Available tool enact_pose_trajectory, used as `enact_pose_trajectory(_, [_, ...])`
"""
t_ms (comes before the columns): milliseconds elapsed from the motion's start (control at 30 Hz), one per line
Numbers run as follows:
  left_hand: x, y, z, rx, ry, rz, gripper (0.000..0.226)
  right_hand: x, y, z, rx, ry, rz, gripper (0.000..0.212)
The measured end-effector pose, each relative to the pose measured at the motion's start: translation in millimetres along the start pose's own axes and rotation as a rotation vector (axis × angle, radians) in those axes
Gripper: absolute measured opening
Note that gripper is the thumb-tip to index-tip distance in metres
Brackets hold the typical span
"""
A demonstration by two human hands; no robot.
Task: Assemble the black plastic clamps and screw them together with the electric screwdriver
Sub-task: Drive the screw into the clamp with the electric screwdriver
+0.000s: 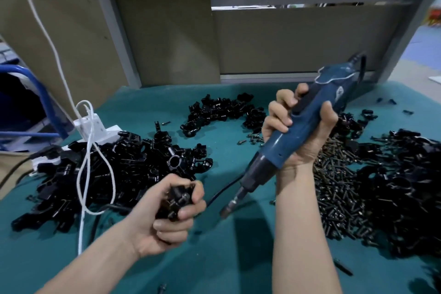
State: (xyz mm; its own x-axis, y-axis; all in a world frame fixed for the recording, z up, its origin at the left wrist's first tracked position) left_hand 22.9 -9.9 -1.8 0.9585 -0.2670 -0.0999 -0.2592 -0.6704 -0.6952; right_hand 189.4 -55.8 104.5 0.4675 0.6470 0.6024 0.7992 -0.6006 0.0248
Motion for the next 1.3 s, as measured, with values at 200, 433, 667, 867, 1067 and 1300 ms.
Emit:
enact_pose_trajectory(200, [-7, -24, 42, 0.684, -0.661, -0.263, 0.019, 1, 24, 17, 0.035, -0.188, 0.175, 0.042])
enact_pose_trajectory(433, [-8, -19, 49, 0.794, -0.804, -0.381, 0.029, -18, 50, 39, -0.424, -0.601, 0.376, 0.013])
enact_pose_trajectory(667, [-15, -19, 57, 0.850, -0.896, -0.445, 0.012, -18, 46, 41, -0.532, -0.626, 0.328, 0.012])
enact_pose_trajectory(867, [-17, -16, 57, 0.772, -0.801, -0.476, 0.045, -17, 39, 45, -0.551, -0.658, 0.307, 0.014])
enact_pose_trajectory(1067, [-6, -1, 63, 0.293, -0.717, -0.471, 0.045, -18, 42, 41, -0.508, -0.617, 0.313, 0.013])
enact_pose_trajectory(1300, [-7, 0, 57, 0.108, -0.594, -0.476, 0.020, -20, 45, 41, -0.505, -0.610, 0.298, 0.014])
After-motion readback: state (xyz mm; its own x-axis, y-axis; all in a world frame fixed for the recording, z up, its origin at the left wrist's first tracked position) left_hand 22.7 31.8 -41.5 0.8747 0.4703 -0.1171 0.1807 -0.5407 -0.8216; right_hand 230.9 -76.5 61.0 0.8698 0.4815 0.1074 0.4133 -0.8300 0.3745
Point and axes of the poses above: each hand's wrist, its own x-axis towards the middle knuckle, its own z-axis out of the back of the hand, y = z × x, the point moved 8 cm from there along x, towards the middle knuckle, and after that the axes turned 9 degrees about x, right-handed, at the moved point
